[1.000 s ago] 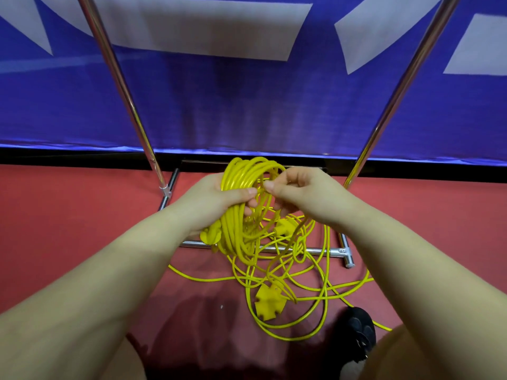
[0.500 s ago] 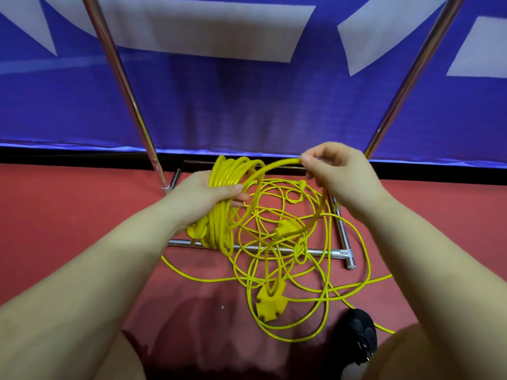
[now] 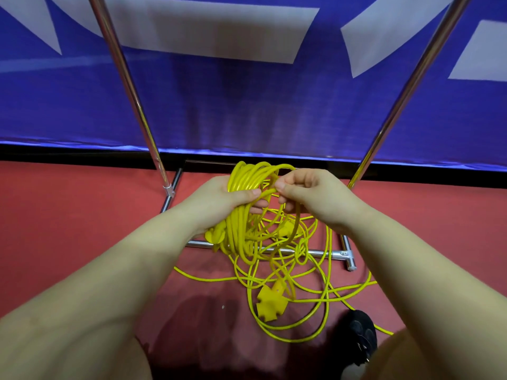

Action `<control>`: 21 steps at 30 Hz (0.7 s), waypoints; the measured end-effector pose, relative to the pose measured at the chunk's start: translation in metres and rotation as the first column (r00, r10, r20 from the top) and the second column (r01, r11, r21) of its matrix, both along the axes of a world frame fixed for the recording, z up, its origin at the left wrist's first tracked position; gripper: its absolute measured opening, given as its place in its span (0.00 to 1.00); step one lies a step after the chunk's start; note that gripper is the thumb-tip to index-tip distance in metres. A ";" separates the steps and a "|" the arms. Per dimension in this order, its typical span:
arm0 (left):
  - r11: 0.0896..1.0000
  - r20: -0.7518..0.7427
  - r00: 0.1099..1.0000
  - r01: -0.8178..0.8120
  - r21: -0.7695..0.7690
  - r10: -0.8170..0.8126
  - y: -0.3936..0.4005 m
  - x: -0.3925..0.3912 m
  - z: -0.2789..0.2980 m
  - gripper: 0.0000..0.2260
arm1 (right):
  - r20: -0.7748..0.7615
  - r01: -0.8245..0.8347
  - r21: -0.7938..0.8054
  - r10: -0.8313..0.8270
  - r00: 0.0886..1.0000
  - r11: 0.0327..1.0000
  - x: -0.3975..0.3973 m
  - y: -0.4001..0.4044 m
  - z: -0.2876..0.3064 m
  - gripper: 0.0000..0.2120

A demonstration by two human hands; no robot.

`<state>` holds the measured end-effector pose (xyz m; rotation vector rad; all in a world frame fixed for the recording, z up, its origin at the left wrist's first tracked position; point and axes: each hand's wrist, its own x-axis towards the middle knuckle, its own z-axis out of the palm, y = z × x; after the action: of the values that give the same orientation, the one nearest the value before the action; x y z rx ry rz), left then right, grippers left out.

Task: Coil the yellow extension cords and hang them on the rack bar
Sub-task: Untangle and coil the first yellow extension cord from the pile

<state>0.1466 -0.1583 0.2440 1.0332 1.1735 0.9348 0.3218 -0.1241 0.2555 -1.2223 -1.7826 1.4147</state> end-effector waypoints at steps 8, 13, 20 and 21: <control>0.991 -0.043 0.991 -0.128 0.034 0.130 0.001 -0.005 0.005 0.04 | 0.421 -0.170 -0.084 0.190 0.887 0.982 0.002 0.001 -0.012 0.18; 0.948 0.059 0.947 -0.317 0.013 0.316 0.007 -0.012 0.008 0.05 | 0.676 -0.300 -0.134 0.308 0.670 0.945 0.010 -0.002 -0.023 0.09; 0.953 -0.010 0.953 -0.304 0.023 0.304 0.010 -0.017 0.001 0.06 | 0.244 -0.017 -0.073 0.035 0.969 0.997 0.008 0.005 -0.005 0.11; 0.964 -0.048 0.963 -0.262 0.041 0.263 0.009 -0.017 0.001 0.05 | 0.097 0.026 -0.139 -0.012 0.995 0.990 0.008 0.005 0.002 0.10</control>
<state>0.1300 -0.1494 0.2445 0.9491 1.3664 1.1439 0.3297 -0.1190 0.2570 -1.3973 -1.7542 1.5149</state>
